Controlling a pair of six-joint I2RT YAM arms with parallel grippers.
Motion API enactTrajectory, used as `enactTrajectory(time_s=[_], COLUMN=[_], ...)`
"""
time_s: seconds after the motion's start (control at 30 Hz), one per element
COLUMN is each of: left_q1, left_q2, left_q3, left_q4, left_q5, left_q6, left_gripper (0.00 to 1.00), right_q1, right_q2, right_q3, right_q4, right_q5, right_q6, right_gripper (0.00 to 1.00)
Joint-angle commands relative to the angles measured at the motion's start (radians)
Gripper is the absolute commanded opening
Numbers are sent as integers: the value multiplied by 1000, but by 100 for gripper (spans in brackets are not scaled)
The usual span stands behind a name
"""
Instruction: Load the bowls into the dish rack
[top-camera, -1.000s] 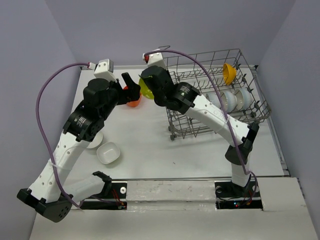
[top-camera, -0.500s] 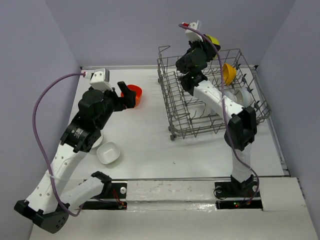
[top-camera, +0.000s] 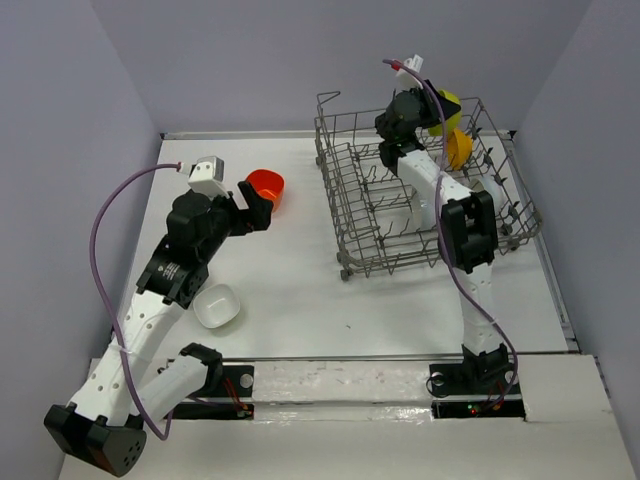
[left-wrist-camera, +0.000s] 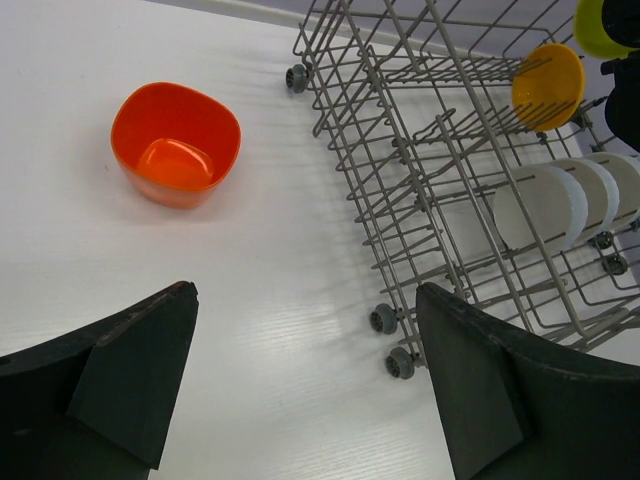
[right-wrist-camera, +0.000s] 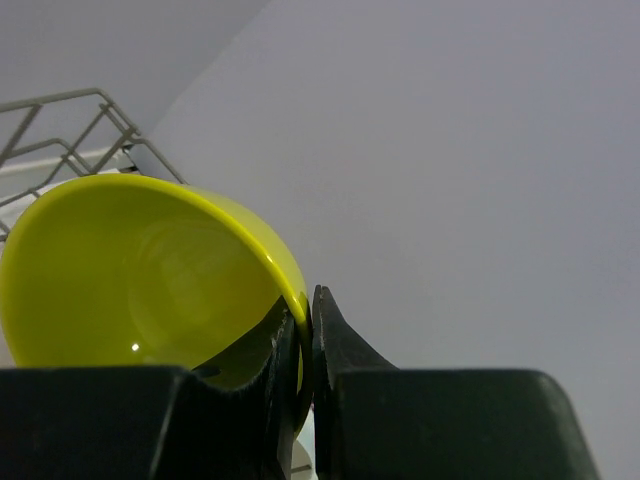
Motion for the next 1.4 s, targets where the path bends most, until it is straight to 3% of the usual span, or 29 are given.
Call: enactTrajectory(time_s=[0.0,0.33,0.83,1.37], left_q1=[4,-7,-48,-59], left_q2=[-29,-22,1,21], left_q3=[-34,-48,-50,-48], left_q4=[91,87,73,68], left_q5=[23,19,-29,-32], left_q6=[3,4,11,9], left_gripper=[99,99,99,99], right_q1=[-35,-64,-106,-115], right_q2=[-26,-23,39,85], right_q3=[2,-67,-160,-172], right_q4=[-21,-76,56,80], right_q5=[-19,-55,-90,-104], right_q6=[92,130,34,19], right_gripper=[1,1,1,1])
